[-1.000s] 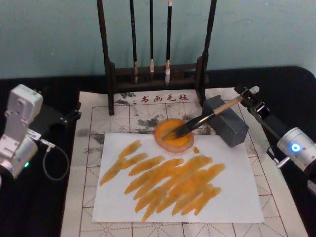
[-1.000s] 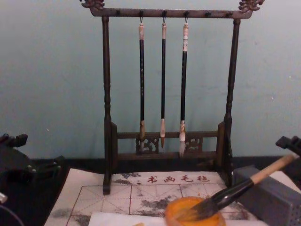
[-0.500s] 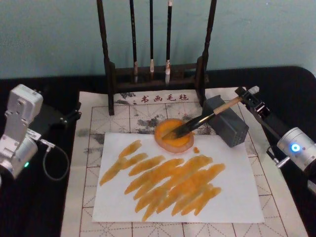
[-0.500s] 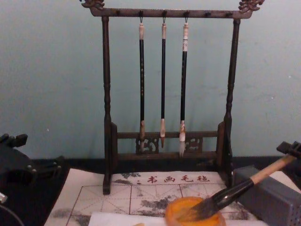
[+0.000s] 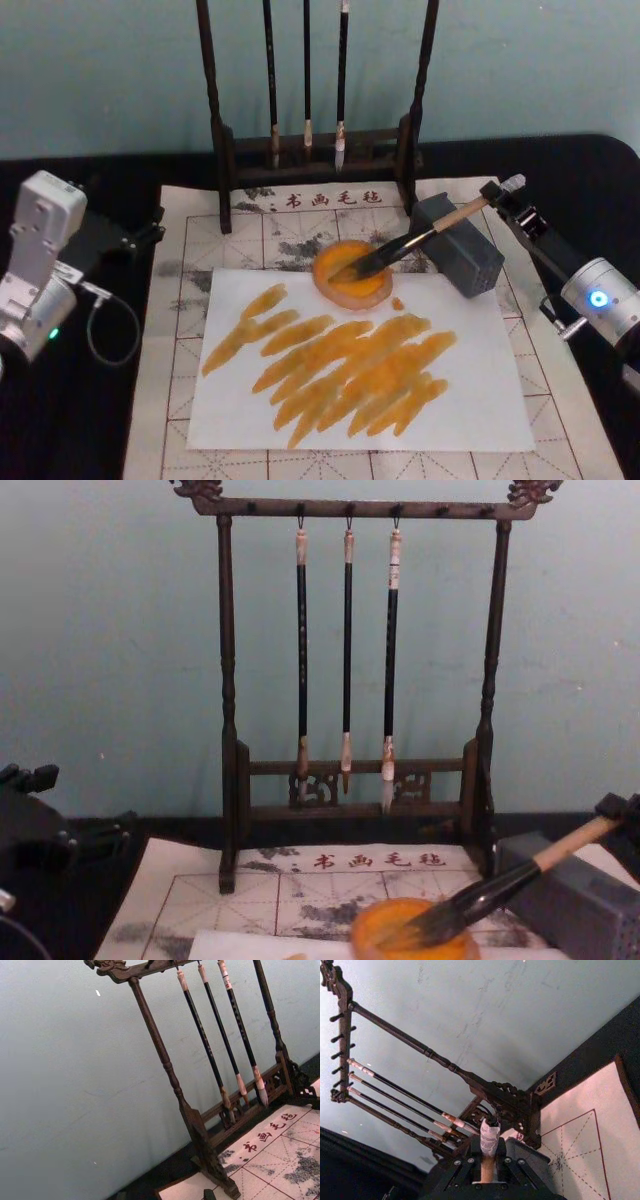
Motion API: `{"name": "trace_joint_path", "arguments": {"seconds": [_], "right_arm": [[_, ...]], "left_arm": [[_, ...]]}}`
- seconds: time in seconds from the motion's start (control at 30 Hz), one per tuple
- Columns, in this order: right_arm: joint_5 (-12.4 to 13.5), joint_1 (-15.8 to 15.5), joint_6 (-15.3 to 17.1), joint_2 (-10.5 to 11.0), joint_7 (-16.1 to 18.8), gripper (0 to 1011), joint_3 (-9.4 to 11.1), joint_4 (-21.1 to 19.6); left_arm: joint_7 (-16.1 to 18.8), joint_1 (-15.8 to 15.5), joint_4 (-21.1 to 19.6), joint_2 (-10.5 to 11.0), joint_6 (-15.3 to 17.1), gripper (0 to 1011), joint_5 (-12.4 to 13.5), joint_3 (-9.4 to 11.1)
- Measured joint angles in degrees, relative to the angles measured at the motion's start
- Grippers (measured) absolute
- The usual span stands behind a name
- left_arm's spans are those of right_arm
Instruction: Pick up the brush from the inkstone, write on the paper, then place the brush back to its original position.
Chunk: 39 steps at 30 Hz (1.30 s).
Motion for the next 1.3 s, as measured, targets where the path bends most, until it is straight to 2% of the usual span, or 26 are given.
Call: {"name": "trace_joint_path", "arguments": {"seconds": [0.73,1.3], "right_arm": [[-0.04,0.0,0.0,0.0,-0.01,183,0.0,0.02],[6.52,-0.21,3.67,1.2,0.11,183,0.02,-1.28]], "left_arm": [[0.0,0.0,0.0,0.0,0.0,1001,0.0,0.0],[0.0,0.0,0.0,0.0,0.0,1001,0.0,0.0]]}}
